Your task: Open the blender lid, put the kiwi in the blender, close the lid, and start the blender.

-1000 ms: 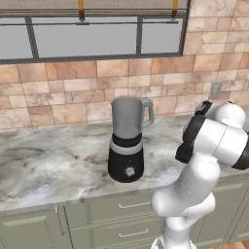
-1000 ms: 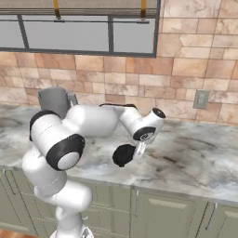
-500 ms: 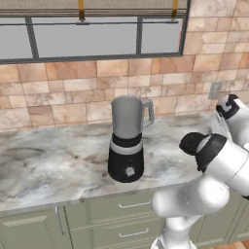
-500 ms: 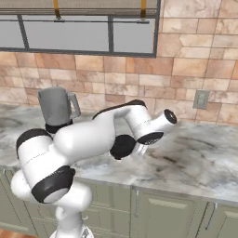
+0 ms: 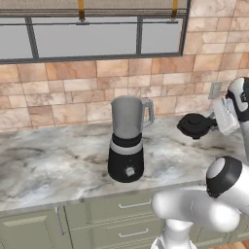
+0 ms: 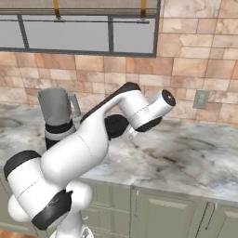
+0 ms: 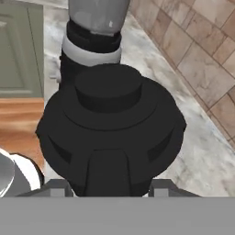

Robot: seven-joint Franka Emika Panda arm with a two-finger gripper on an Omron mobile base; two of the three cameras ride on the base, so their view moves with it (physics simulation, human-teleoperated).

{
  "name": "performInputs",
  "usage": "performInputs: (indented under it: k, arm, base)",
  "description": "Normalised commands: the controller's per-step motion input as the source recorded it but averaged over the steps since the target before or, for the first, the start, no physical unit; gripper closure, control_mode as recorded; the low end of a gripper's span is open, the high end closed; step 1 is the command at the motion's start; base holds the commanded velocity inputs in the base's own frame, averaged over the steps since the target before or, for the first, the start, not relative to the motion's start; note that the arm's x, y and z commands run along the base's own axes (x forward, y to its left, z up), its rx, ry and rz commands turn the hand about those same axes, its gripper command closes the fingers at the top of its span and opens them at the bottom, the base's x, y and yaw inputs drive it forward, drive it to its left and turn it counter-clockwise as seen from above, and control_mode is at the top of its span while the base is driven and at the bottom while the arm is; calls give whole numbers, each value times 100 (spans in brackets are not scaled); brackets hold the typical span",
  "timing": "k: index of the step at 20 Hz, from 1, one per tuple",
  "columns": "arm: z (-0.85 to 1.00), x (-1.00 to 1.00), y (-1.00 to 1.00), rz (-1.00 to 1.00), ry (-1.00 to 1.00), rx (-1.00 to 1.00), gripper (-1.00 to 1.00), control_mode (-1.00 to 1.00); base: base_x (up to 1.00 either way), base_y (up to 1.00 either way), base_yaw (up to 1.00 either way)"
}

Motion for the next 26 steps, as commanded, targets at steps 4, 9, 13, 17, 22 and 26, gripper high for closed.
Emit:
performInputs:
  k: [4,9,13,17,22,26]
  arm:
    - [100,-13,19,-1,0,11,100,-100]
    - [89,-3,43,0,0,9,100,-100]
    - [60,0,70,0,0,7,100,-100]
    - [31,0,84,0,2,4,100,-100]
    - [17,6,87,0,5,3,100,-100]
    - [17,13,77,0,6,3,100,-100]
  base:
    - [0,0,0]
    - [0,0,0]
    - [0,0,0]
    - [0,0,0]
    - [0,0,0]
    - [0,0,0]
